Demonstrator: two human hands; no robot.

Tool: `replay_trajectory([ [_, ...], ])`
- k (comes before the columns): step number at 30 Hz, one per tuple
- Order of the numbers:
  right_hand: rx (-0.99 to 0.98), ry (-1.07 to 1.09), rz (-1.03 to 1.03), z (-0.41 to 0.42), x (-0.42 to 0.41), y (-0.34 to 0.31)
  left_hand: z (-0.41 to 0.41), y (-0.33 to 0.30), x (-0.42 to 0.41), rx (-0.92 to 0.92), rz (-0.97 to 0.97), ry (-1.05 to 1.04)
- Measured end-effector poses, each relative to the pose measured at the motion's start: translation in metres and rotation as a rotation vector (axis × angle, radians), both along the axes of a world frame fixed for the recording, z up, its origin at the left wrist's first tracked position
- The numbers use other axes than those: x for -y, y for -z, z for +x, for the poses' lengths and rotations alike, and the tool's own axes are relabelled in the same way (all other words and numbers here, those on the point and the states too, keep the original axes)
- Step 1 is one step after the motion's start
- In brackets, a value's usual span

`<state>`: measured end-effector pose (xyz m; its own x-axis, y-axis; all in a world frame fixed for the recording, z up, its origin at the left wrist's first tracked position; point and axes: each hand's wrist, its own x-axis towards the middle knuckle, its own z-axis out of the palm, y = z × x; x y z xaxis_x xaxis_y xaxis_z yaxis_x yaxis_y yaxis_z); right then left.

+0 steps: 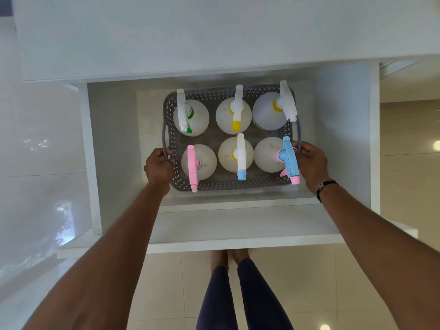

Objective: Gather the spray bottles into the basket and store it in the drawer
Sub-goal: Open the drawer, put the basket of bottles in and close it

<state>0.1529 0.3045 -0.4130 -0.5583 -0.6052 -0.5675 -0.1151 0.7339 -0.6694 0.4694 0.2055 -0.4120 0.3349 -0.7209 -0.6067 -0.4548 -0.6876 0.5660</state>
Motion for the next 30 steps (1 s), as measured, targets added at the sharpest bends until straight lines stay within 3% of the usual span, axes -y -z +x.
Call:
replay_trajectory([
  [11,-0.055,-0.022,0.093,-0.002,0.01,-0.014,0.006,-0.015,0.001,-0.062,0.066,0.135],
  [14,-0.15,0.063,0.131,0.004,0.003,-0.026,0.007,-0.032,-0.006,-0.061,0.093,0.129],
  [19,-0.309,0.337,0.03,0.042,-0.024,-0.089,-0.004,-0.092,-0.038,0.052,-0.154,0.168],
  [23,-0.33,0.1,-0.191,0.092,-0.052,-0.146,-0.029,-0.151,-0.079,-0.008,-0.377,0.408],
  [26,-0.347,-0.197,-0.247,0.125,-0.08,-0.164,-0.044,-0.176,-0.12,-0.102,-0.379,0.645],
  [30,-0.41,-0.517,-0.256,0.139,-0.11,-0.162,-0.045,-0.177,-0.161,-0.036,-0.402,0.859],
])
